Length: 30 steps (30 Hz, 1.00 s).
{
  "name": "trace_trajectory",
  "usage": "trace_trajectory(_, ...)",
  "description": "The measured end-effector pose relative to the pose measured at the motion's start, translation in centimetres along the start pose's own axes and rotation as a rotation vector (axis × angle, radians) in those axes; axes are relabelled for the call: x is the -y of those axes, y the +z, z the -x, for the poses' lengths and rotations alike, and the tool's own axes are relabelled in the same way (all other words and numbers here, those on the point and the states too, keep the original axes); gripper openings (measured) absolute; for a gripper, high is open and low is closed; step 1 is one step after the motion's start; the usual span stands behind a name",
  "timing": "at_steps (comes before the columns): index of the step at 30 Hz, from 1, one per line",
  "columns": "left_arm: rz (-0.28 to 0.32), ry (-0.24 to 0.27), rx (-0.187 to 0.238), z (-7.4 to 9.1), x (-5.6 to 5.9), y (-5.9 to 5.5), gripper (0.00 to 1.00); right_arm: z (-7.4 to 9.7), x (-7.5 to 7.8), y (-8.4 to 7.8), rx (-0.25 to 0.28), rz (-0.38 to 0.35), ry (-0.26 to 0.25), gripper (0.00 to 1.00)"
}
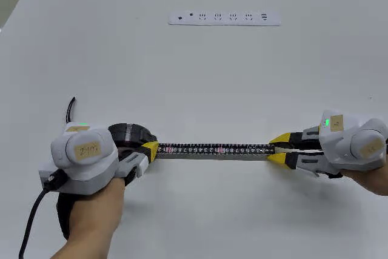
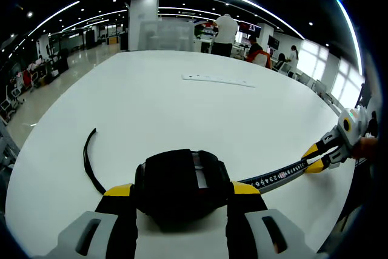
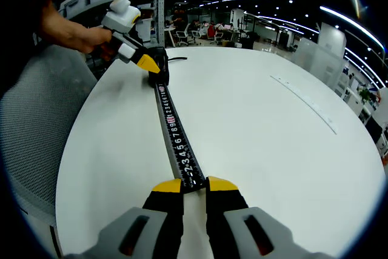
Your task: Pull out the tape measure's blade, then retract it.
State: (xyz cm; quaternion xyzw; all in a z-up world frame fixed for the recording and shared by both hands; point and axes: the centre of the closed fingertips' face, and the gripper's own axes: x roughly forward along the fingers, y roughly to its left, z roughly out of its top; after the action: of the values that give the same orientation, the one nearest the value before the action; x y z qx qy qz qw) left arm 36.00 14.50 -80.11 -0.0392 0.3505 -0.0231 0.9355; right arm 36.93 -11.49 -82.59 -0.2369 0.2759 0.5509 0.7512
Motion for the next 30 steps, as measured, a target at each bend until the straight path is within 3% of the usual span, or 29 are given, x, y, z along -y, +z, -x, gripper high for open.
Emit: trace_trajectory(30,0.010,-0.013,-0.010,-0.16,-0.14,-0.11,0.56,-0.83,-0.67,0.80,0.006,-0.001,0.023,0.11)
